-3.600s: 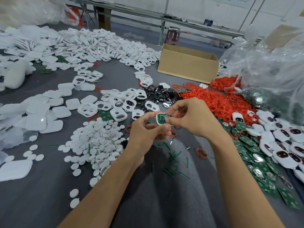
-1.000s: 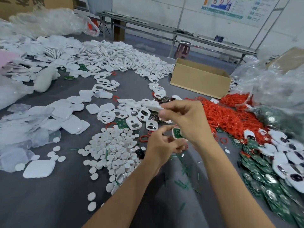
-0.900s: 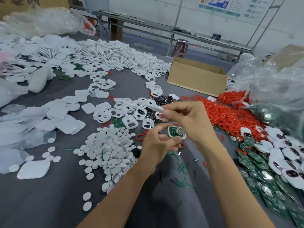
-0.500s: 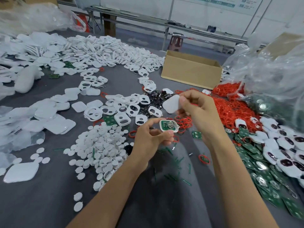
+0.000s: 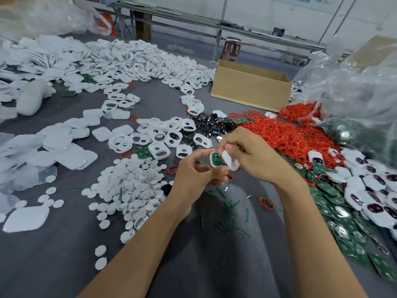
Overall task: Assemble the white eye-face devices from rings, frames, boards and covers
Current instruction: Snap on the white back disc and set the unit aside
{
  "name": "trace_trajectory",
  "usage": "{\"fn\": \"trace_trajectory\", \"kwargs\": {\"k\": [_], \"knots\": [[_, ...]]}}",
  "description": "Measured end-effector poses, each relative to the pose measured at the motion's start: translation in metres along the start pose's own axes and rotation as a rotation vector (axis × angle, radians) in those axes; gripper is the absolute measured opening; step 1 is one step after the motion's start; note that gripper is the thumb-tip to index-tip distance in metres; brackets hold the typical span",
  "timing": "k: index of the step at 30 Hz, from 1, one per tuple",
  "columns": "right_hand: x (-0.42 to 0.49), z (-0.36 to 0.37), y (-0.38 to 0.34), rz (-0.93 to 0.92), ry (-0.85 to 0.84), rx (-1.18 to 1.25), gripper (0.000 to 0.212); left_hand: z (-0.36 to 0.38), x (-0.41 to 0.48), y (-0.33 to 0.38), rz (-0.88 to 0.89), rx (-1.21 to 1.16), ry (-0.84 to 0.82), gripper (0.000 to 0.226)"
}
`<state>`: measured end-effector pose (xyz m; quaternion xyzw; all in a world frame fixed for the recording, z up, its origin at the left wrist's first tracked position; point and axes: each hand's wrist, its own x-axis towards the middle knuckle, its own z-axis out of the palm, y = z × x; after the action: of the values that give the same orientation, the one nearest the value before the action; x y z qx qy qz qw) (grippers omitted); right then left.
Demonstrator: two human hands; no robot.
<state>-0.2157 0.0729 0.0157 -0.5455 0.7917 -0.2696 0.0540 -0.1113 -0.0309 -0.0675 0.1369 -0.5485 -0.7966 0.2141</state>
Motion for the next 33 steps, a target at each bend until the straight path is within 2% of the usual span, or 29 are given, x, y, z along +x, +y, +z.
{"fn": "trace_trajectory", "kwargs": {"k": [9, 13, 18, 24, 33], "knots": [[0.007, 0.02, 0.004, -0.059, 0.006, -0.023, 0.016, -0.001, 0.0, 0.001, -0.019, 0.01, -0.043, 0.032], [0.008, 0.022, 0.003, -0.063, 0.074, 0.024, 0.009, -0.002, 0.0, 0.001, 0.0, -0.029, -0.027, 0.027], [0.005, 0.016, 0.002, -0.044, 0.19, 0.128, 0.019, -0.002, 0.001, 0.002, 0.006, -0.1, 0.007, 0.031], [-0.001, 0.003, 0.005, 0.056, -0.005, 0.098, 0.036, -0.003, 0.001, 0.002, 0.001, -0.107, 0.022, 0.045], [-0.006, -0.001, 0.009, 0.045, -0.001, 0.147, 0.035, -0.003, 0.0, 0.001, 0.0, -0.092, 0.018, 0.04]]}}
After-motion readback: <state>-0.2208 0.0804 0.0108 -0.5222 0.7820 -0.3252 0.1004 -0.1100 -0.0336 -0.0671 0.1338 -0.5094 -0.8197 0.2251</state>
